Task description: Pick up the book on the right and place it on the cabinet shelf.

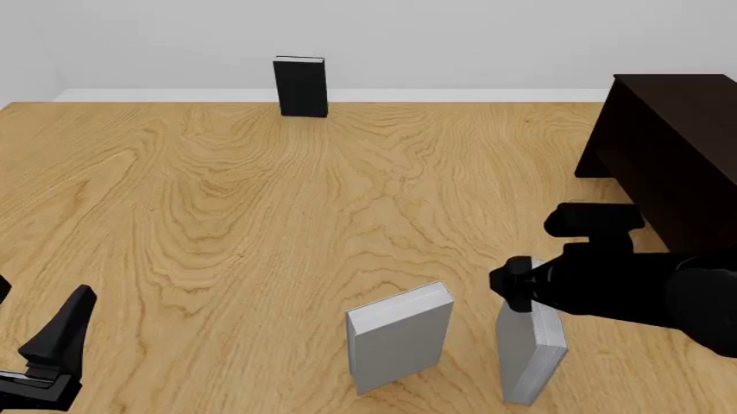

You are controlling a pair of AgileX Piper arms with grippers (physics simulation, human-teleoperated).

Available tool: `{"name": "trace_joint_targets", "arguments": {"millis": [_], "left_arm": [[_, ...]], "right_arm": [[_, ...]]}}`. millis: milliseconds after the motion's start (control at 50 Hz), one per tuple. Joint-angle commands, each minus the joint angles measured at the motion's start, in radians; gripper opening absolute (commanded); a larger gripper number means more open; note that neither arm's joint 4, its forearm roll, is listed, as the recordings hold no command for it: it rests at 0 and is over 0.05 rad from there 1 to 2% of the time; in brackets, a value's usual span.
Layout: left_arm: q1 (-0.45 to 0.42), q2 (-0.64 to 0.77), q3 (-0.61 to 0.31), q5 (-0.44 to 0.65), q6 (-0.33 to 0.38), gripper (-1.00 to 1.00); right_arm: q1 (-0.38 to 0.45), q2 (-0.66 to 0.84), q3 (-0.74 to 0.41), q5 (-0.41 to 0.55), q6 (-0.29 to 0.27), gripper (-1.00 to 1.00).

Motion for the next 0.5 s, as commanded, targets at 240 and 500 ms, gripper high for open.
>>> {"name": "trace_joint_targets", "arguments": {"millis": [240,500], "left_arm": [[-0.005,0.0,0.0,0.002,0.002,1.0],[-0.012,0.001,0.0,0.007,0.0,1.0]], "right_arm": [[-0.031,-0.004,-0.05,0.034,-0.049,-1.0],[-0.042,-0.029,-0.145,0.11,-0.119,-1.0]]}}
